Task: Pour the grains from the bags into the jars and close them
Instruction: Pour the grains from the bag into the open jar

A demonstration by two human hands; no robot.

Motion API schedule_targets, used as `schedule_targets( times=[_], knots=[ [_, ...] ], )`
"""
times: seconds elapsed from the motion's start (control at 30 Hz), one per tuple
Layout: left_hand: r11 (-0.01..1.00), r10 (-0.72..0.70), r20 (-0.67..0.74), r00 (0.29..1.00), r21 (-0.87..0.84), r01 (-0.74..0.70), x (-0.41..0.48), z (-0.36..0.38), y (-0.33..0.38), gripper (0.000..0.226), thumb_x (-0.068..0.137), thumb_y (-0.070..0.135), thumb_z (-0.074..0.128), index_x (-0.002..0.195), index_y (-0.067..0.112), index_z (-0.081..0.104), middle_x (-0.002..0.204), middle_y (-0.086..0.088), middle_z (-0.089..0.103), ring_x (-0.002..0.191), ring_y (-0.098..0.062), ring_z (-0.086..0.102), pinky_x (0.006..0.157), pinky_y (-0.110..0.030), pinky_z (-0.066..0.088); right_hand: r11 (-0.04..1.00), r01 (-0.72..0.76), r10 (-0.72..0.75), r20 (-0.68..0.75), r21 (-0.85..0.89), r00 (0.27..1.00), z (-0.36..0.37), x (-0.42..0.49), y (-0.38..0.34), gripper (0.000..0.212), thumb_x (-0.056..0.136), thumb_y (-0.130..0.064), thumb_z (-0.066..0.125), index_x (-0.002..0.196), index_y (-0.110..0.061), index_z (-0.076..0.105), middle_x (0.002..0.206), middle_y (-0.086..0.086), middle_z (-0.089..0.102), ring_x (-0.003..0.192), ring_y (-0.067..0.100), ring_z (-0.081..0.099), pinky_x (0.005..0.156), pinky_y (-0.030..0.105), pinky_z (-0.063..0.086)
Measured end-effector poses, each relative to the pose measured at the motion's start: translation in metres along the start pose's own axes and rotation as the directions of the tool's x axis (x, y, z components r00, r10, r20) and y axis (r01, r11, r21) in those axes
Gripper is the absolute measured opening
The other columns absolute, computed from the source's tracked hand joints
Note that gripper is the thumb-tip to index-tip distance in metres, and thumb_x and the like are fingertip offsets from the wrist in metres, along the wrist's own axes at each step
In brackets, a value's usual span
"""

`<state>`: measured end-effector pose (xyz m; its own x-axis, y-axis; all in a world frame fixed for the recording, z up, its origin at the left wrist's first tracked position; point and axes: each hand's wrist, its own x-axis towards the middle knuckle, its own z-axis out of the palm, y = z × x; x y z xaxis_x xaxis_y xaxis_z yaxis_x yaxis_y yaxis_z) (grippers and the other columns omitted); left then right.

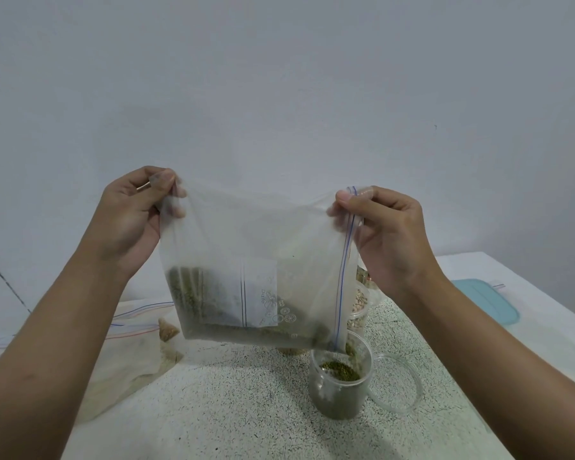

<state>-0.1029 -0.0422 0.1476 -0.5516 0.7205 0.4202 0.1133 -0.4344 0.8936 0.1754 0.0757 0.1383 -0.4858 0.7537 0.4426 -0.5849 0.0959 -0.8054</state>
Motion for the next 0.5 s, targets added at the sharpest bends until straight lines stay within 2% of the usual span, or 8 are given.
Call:
schedule_targets(
  times=[0.5],
  knots=[
    [1.0,0.006,0.002,1.0,-0.014,-0.006,0.0001,0.0025,0.0035,0.022,0.101,0.012,0.056,0.082,0.015,0.067,0.075,0.002,0.065,0.065,-0.012,0.055,0.068,-0.02,0.053,1.0,-0.001,0.001,-0.005,0.009,1.0,-0.0019,0.0014,-0.0009,0.037,0.083,0.002,0.066,0.052,-0.017,0.07,0.064,0.003,0.066,0.07,0.022,0.062,0.067,0.027,0.046]
  ],
)
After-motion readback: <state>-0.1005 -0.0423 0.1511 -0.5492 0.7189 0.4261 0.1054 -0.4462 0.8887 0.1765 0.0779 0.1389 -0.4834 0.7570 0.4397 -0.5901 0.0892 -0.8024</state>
